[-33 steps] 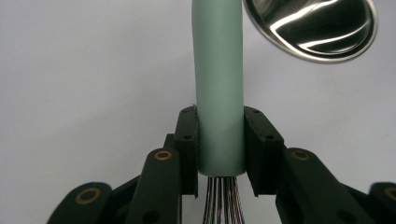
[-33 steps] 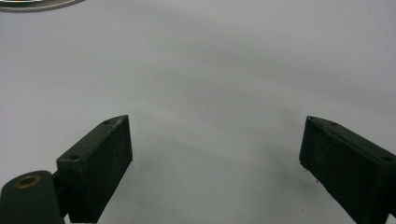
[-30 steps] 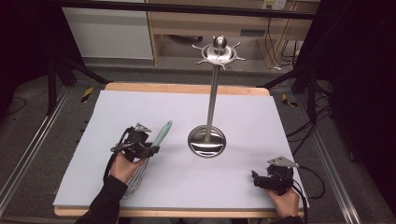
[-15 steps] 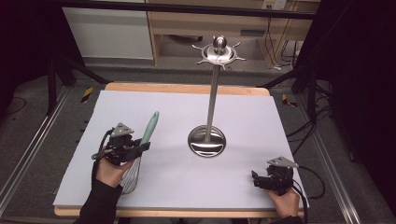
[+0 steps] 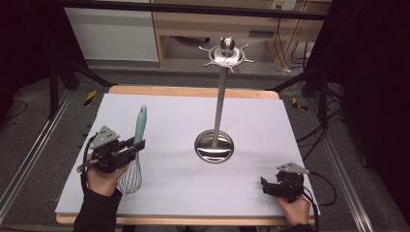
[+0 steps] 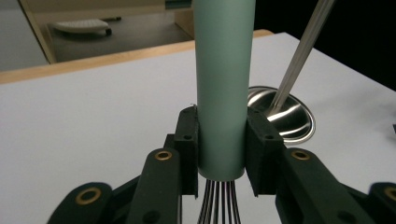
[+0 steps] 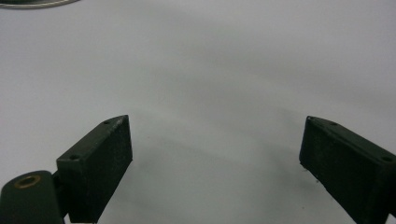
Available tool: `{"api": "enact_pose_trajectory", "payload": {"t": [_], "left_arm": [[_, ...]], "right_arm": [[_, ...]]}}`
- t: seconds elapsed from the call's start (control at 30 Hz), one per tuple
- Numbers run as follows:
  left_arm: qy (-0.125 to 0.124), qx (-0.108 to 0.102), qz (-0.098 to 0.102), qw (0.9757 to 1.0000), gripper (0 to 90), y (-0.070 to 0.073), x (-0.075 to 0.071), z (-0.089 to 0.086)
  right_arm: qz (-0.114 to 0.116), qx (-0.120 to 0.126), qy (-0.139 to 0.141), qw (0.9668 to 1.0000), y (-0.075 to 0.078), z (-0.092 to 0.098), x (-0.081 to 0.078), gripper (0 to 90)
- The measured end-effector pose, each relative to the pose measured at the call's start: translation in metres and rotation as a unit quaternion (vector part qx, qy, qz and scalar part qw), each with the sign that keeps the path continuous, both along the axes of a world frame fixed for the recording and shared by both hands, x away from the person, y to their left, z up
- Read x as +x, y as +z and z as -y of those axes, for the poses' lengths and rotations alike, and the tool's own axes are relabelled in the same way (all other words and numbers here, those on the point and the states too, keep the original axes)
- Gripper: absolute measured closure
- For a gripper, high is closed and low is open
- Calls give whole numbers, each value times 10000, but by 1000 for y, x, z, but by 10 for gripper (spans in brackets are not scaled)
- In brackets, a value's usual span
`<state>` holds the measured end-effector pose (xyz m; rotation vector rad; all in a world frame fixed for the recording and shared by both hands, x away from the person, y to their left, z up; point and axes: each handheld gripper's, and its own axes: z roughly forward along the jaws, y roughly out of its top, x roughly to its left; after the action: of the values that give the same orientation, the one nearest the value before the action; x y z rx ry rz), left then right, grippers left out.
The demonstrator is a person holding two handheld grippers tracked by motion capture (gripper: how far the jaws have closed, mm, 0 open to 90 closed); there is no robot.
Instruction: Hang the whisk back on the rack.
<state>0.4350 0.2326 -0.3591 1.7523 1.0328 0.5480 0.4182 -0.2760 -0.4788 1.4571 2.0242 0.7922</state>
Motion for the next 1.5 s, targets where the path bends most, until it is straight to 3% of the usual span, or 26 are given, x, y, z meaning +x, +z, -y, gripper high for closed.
{"api": "enact_pose_trajectory", "payload": {"t": [0.23, 0.53, 0.77, 1.07, 1.5], "left_arm": [[55, -124, 335, 9993, 685, 11, -6, -4], [-25, -113, 508, 9986, 685, 20, -3, 4], [-170, -271, 717, 9969, 685, 35, -4, 9], [-252, -467, 829, 9951, 685, 46, -1, 13], [-508, -526, 908, 9932, 685, 68, 10, 39]], "right_arm": [[-12, 9, -19, 10000, 0, 0, 0, 100], [18, 4, 7, 10000, 0, -1, 1, 99], [29, 22, -11, 10000, 1, -2, 1, 100], [40, 12, -37, 10000, 0, -2, 1, 99], [65, 23, -31, 10000, 1, -1, 1, 99]]}}
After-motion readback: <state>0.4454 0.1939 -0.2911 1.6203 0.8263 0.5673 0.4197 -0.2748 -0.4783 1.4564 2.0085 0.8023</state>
